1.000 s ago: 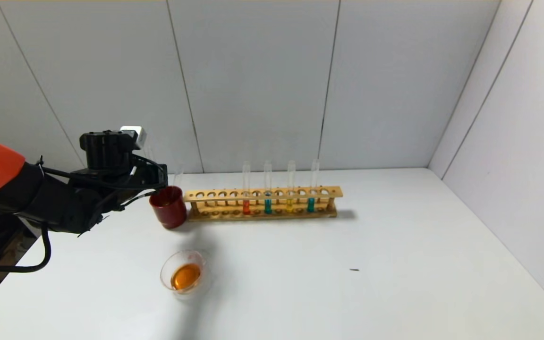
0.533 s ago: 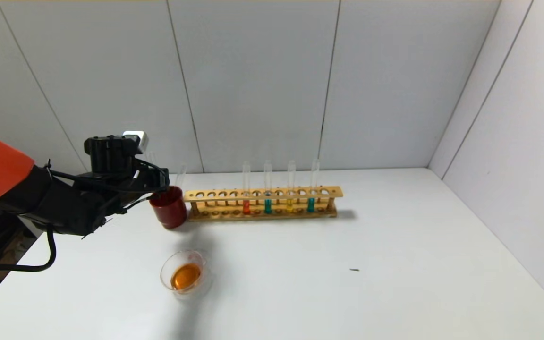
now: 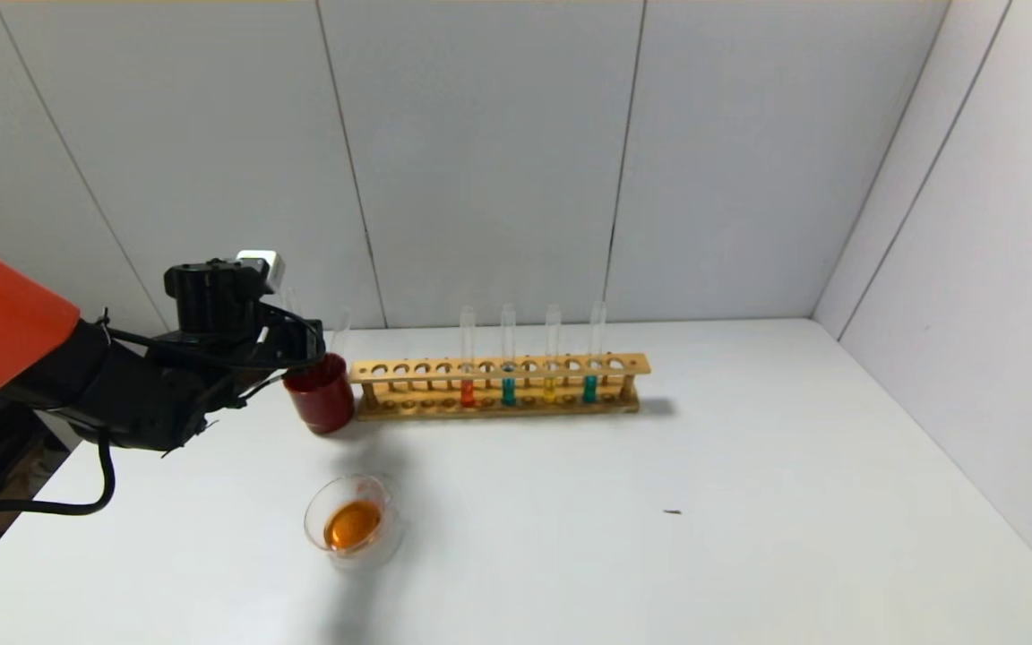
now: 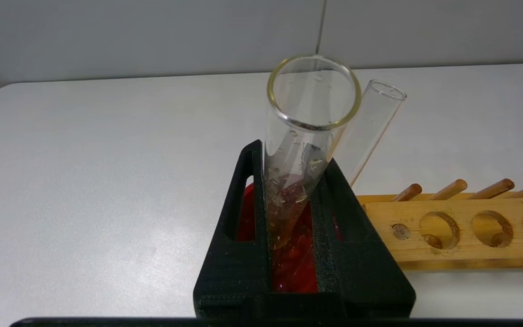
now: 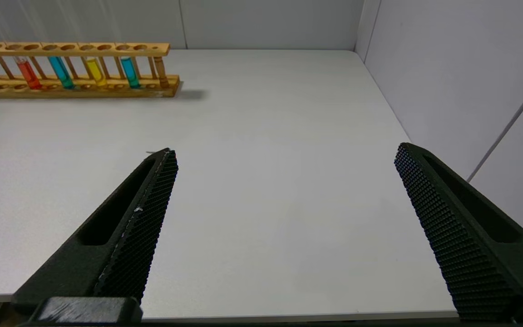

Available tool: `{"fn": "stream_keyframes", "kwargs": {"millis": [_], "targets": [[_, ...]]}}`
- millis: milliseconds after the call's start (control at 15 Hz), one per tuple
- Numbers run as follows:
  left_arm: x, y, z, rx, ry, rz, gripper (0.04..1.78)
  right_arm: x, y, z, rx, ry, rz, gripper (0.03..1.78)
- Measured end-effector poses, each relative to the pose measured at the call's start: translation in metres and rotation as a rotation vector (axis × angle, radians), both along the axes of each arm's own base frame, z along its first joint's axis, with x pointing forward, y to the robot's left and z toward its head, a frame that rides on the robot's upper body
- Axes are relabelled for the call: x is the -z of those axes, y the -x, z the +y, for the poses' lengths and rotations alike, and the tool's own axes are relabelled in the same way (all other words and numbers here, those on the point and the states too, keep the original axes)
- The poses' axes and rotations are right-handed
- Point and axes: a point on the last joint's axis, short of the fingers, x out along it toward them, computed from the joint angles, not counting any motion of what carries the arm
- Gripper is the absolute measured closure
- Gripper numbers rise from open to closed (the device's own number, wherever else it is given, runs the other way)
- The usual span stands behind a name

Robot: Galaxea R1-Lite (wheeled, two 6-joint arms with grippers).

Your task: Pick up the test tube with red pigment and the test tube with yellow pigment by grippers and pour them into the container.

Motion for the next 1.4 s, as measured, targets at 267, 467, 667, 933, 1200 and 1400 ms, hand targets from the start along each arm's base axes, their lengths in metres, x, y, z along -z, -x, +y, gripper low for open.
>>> {"fn": "stream_keyframes", "kwargs": {"millis": [267,467,667,933,1200,1400], "targets": [[0.0042,0.0020,0.0001,0.001,-0.003,0.016,1.51,0.0000,0.0000,0.0000,0.000,0.000,0.000,0.06],[0.0072,0.0035,0.0001,0.002,-0.001,0.021,1.50,0.0000,0.0000,0.0000,0.000,0.000,0.000,0.06],[0.0068,0.0024,0.0002,0.001,-0.002,-0.005,1.37,0.0000,0.0000,0.0000,0.000,0.000,0.000,0.06],[0.0090,0.0021,0.0002,0.000,-0.002,0.000,0.82,0.0000,0.0000,0.0000,0.000,0.000,0.000,0.06],[0.0100,0.0028,0.0003,-0.001,-0.004,0.004,0.25,0.0000,0.0000,0.0000,0.000,0.000,0.000,0.06],[0.0091,0.0037,0.0002,0.000,-0.006,0.003,0.08,0.0000,0.0000,0.0000,0.000,0.000,0.000,0.06]]}}
